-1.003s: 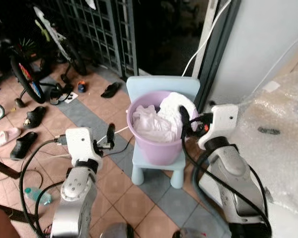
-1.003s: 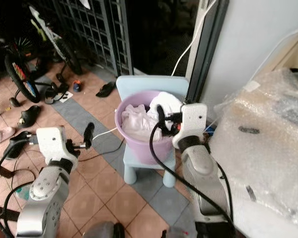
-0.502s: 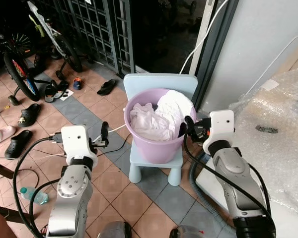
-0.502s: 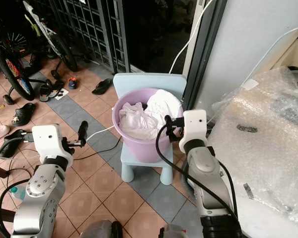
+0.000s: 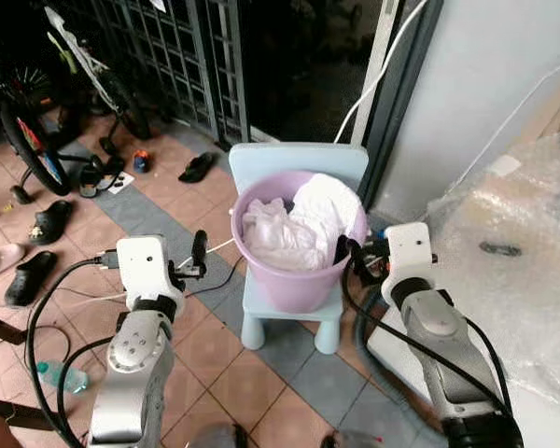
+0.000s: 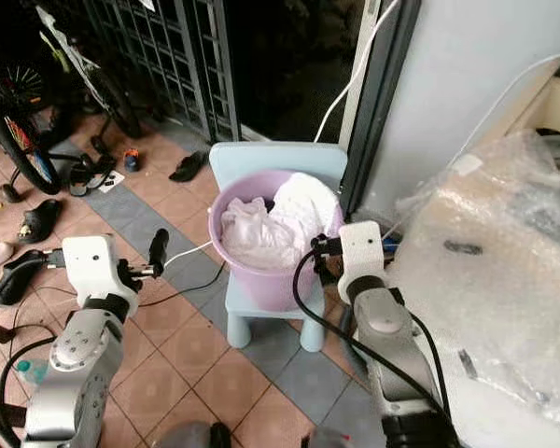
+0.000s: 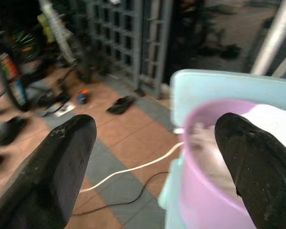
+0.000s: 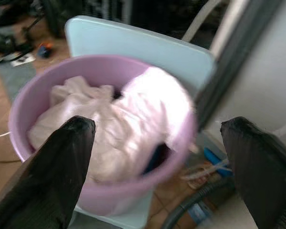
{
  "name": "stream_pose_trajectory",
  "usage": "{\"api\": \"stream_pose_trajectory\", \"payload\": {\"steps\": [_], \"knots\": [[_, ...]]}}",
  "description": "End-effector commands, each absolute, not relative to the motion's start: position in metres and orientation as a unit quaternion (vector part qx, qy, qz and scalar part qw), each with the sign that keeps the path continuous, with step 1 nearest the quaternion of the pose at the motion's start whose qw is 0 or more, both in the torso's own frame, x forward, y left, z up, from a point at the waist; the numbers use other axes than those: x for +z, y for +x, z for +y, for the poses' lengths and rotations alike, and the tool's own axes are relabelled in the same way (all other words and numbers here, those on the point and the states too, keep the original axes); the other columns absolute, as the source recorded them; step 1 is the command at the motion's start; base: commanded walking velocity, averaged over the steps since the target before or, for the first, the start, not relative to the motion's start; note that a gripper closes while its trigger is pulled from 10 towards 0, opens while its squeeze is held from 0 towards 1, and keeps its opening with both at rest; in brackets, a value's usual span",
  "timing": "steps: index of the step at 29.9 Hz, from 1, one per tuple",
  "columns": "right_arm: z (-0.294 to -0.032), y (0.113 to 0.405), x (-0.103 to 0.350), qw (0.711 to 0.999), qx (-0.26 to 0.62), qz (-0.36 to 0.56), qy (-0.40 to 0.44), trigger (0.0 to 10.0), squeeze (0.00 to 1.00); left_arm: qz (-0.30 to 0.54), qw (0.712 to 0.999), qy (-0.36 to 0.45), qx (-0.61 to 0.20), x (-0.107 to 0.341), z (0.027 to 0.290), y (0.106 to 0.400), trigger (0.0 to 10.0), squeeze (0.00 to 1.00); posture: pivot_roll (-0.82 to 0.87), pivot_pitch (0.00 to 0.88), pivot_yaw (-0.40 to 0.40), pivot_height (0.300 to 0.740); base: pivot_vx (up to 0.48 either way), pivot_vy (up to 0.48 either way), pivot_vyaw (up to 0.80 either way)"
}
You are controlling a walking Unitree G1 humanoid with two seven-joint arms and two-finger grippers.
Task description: Clothes washing
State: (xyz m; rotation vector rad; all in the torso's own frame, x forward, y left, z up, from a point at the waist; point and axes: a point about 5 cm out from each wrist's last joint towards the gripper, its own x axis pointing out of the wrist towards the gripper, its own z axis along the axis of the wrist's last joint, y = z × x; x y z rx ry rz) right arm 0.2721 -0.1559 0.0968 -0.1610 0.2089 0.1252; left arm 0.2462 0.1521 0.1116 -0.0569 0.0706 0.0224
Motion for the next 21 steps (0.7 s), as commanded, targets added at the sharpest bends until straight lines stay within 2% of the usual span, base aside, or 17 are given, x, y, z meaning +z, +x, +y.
{"api": "stream_pose_trajectory", "payload": {"steps": [1, 4, 9, 14, 19, 21], "knots": [[-0.151, 0.275, 0.099, 0.991, 0.064, 0.1, -0.069, 10.0, 0.0, 0.04, 0.999, -0.024, 0.018, 0.11, 0.156, 0.246, 10.0, 0.0, -0.02, 0.083, 0.036, 0.74, 0.405, 0.0, 0.77], [-0.154, 0.277, 0.099, 0.99, 0.059, 0.105, -0.067, 10.0, 0.0, 0.043, 0.999, -0.025, 0.016, 0.11, 0.155, 0.245, 10.0, 0.0, -0.02, 0.084, 0.034, 0.74, 0.415, 0.0, 0.57], [-0.167, 0.278, 0.095, 0.989, 0.024, 0.115, -0.089, 10.0, 0.0, 0.045, 0.999, -0.024, 0.015, 0.108, 0.154, 0.245, 10.0, 0.0, -0.02, 0.084, 0.031, 0.74, 0.414, 0.241, 0.0], [-0.174, 0.281, 0.092, 0.985, -0.003, 0.129, -0.115, 10.0, 0.0, 0.048, 0.999, -0.023, 0.01, 0.108, 0.152, 0.245, 10.0, 0.0, -0.02, 0.087, 0.025, 0.74, 0.408, 0.0, 0.0], [-0.179, 0.28, 0.084, 0.981, -0.027, 0.162, -0.103, 10.0, 0.0, 0.06, 0.998, -0.01, -0.002, 0.106, 0.146, 0.239, 10.0, 0.0, 0.0, 0.095, 0.018, 0.74, 0.0, 0.0, 0.0], [-0.184, 0.277, 0.077, 0.978, -0.042, 0.187, -0.085, 10.0, 0.0, 0.028, 0.997, 0.026, -0.061, 0.115, 0.13, 0.229, 10.0, 0.0, 0.01, 0.102, 0.02, 0.74, 0.0, 0.0, 0.0]]}}
